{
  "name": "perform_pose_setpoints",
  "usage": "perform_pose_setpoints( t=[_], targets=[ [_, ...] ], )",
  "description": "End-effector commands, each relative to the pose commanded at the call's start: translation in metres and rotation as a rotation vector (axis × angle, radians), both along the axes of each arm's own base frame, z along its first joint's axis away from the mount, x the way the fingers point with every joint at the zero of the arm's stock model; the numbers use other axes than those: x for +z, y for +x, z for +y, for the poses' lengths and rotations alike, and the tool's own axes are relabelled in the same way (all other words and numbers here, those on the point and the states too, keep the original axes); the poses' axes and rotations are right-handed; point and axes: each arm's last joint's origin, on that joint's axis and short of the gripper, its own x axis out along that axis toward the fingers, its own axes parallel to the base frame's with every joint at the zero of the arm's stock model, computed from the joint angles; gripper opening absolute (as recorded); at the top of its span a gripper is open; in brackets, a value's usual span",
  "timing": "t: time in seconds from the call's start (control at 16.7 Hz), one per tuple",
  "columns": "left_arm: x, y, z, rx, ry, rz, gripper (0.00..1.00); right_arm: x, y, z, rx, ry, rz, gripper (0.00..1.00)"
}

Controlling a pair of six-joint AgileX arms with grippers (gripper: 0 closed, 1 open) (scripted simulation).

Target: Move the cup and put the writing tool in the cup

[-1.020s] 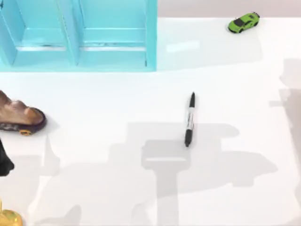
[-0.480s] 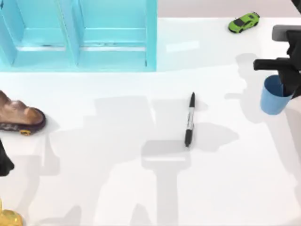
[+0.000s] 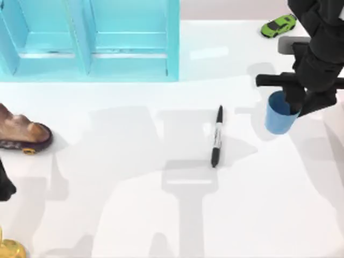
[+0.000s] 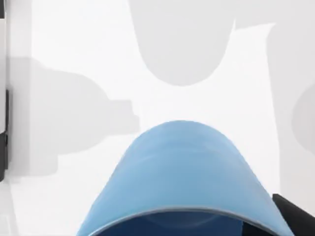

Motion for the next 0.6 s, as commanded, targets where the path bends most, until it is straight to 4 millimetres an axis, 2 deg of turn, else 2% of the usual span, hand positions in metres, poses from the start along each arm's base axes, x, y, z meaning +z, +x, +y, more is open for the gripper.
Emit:
perform_pose_setpoints(
  t=[0.12,0.48,0.6],
  targets=[
    [0.0,0.0,0.0,0.0,0.0,0.0,1.0,-0.006,0.0,0.001,0.001,0.0,0.003,0.0],
    [0.0,0.0,0.0,0.0,0.0,0.0,1.0,-0.043,0.002,0.009,0.004,0.0,-0.008,0.0],
    [0.0,0.0,0.0,0.0,0.0,0.0,1.0,-0.044,0.001,0.01,0.004,-0.001,-0.005,0.0]
  ],
)
